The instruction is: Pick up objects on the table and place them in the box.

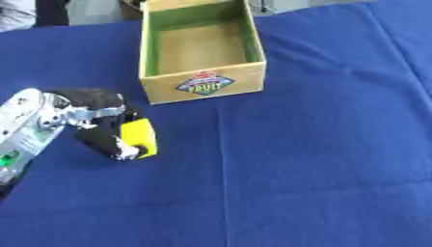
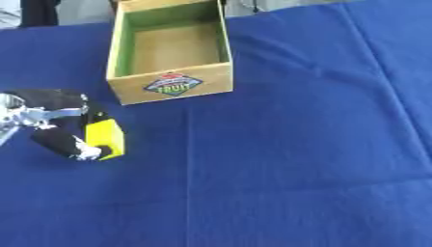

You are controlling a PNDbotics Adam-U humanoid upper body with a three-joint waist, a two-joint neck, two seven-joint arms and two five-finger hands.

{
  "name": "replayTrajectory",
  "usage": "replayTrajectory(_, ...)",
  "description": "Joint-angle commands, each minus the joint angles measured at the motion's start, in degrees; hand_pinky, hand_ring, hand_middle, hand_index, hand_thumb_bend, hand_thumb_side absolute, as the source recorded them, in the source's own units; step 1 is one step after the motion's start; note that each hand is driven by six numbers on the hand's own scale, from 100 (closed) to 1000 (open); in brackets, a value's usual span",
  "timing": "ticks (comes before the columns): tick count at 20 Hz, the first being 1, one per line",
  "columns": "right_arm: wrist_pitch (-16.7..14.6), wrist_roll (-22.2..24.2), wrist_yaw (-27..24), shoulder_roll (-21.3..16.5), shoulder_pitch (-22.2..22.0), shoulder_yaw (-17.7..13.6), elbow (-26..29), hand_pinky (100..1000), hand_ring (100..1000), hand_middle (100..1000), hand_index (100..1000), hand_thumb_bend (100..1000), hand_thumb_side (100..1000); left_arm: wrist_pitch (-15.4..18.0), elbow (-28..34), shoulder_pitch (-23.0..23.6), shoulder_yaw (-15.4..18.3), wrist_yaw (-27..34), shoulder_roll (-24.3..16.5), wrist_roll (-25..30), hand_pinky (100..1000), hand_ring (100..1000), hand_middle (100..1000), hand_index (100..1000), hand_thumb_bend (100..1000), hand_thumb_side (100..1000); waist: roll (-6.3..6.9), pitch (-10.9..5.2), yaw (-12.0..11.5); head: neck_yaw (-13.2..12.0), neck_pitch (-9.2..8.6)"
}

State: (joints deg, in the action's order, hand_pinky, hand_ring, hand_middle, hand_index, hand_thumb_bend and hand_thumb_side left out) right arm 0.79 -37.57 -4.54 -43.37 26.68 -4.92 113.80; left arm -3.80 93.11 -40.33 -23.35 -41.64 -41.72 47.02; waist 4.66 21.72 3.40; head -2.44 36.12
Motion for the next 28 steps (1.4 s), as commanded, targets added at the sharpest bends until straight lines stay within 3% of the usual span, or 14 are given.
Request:
replayTrajectory(1, 0.1, 0.1, -0.4, -1.0, 0.3, -0.6, 0.8, 652, 675, 515, 726, 100, 910, 0.3, 0.4, -0.9, -0.3, -0.3, -0.8, -0.7, 327, 539, 606, 813, 484, 570, -0.19, -1.02, 0.1, -0.1, -0.49)
replayTrajectory(5, 0.2, 0.1, -0.4, -0.9, 0.3, -0.6, 0.8, 653, 676, 514, 727, 100, 909, 0.2, 0.2, -0.9, -0.4, -0.1, -0.6, -2.2, 264, 494, 552, 756, 432, 518, -0.19, -1.0, 0.1, 0.0, -0.56)
replayTrajectory(9, 0.2, 0.2, -0.4, -0.8, 0.2, -0.6, 0.8, 653, 677, 514, 727, 100, 908, -0.3, 0.6, -1.0, -0.3, -0.1, -0.6, -5.0, 212, 458, 507, 692, 337, 481, -0.15, -1.02, 0.1, 0.0, -0.6)
replayTrajectory(10, 0.2, 0.2, -0.4, -0.8, 0.2, -0.6, 0.8, 654, 677, 514, 727, 100, 907, -0.5, 0.7, -1.0, -0.2, 0.0, -0.5, -5.8, 177, 433, 478, 659, 272, 495, -0.15, -1.03, 0.1, 0.0, -0.61)
replayTrajectory(17, 0.5, 0.3, -0.4, -0.8, 0.0, -0.5, 0.8, 655, 678, 514, 727, 100, 905, -2.0, 1.5, -1.1, 0.5, 0.5, -0.8, -9.6, 119, 390, 436, 602, 204, 466, -0.11, -1.2, -0.1, -0.1, -0.63)
replayTrajectory(18, 0.5, 0.3, -0.4, -0.8, 0.0, -0.6, 0.8, 655, 679, 514, 728, 100, 903, -2.1, 1.6, -1.2, 0.6, 0.4, -1.0, -9.8, 100, 365, 413, 569, 144, 403, -0.09, -1.29, -0.1, -0.1, -0.61)
replayTrajectory(20, 0.6, 0.2, -0.4, -0.9, 0.0, -0.6, 0.8, 655, 679, 514, 728, 100, 903, -2.2, 2.2, -1.3, 0.9, 0.0, -1.4, -10.4, 100, 364, 411, 561, 105, 371, -0.05, -1.42, -0.2, 0.0, -0.56)
replayTrajectory(28, 0.4, -0.1, -0.4, -1.5, -0.2, -0.7, 0.8, 655, 680, 515, 729, 100, 902, -2.7, 8.5, -2.7, 3.7, 0.4, -6.1, -10.1, 100, 337, 388, 529, 100, 290, 0.27, -2.09, -0.6, 0.5, 0.01)
